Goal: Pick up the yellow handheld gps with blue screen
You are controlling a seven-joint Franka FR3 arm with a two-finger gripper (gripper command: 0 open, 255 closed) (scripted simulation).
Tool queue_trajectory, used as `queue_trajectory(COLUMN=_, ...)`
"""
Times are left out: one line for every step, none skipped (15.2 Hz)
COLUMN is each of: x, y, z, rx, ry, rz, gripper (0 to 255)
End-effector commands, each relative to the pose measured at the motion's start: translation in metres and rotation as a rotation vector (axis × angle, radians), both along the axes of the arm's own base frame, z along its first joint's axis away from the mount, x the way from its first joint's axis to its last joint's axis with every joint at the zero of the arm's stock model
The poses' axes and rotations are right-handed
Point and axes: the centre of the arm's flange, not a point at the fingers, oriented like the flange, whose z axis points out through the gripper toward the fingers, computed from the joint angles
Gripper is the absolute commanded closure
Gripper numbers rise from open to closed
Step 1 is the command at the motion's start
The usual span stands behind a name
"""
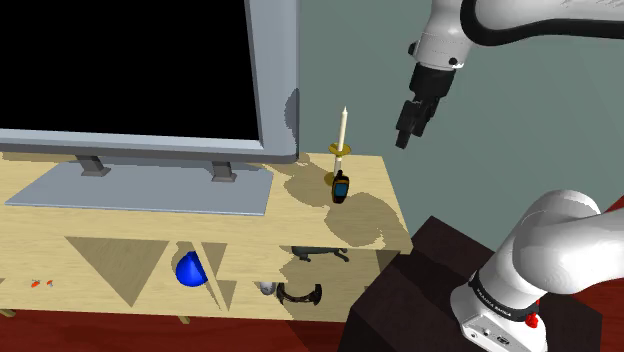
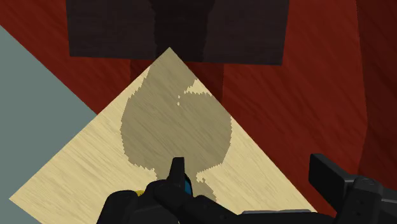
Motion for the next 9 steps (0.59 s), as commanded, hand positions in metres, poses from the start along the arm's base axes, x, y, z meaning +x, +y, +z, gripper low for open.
queue_trajectory(x=0.0, y=0.0, z=0.0, rx=0.0, ry=0.0, rz=0.0, gripper=0)
queue_trajectory(x=0.007, y=0.006, z=-0.009, rx=-0.02, ry=-0.007, rz=-0.029, gripper=0)
queue_trajectory(x=0.015, y=0.012, z=-0.018, rx=-0.04, ry=-0.014, rz=-0.058, gripper=0)
queue_trajectory(x=0.023, y=0.018, z=-0.027, rx=-0.06, ry=-0.021, rz=-0.087, gripper=0)
queue_trajectory(x=0.031, y=0.023, z=-0.037, rx=-0.08, ry=-0.028, rz=-0.116, gripper=0)
queue_trajectory(x=0.039, y=0.028, z=-0.046, rx=-0.1, ry=-0.035, rz=-0.145, gripper=0)
queue_trajectory(x=0.048, y=0.032, z=-0.055, rx=-0.12, ry=-0.042, rz=-0.175, gripper=0)
queue_trajectory(x=0.057, y=0.036, z=-0.065, rx=-0.139, ry=-0.049, rz=-0.204, gripper=0)
queue_trajectory(x=0.066, y=0.039, z=-0.074, rx=-0.159, ry=-0.056, rz=-0.233, gripper=0)
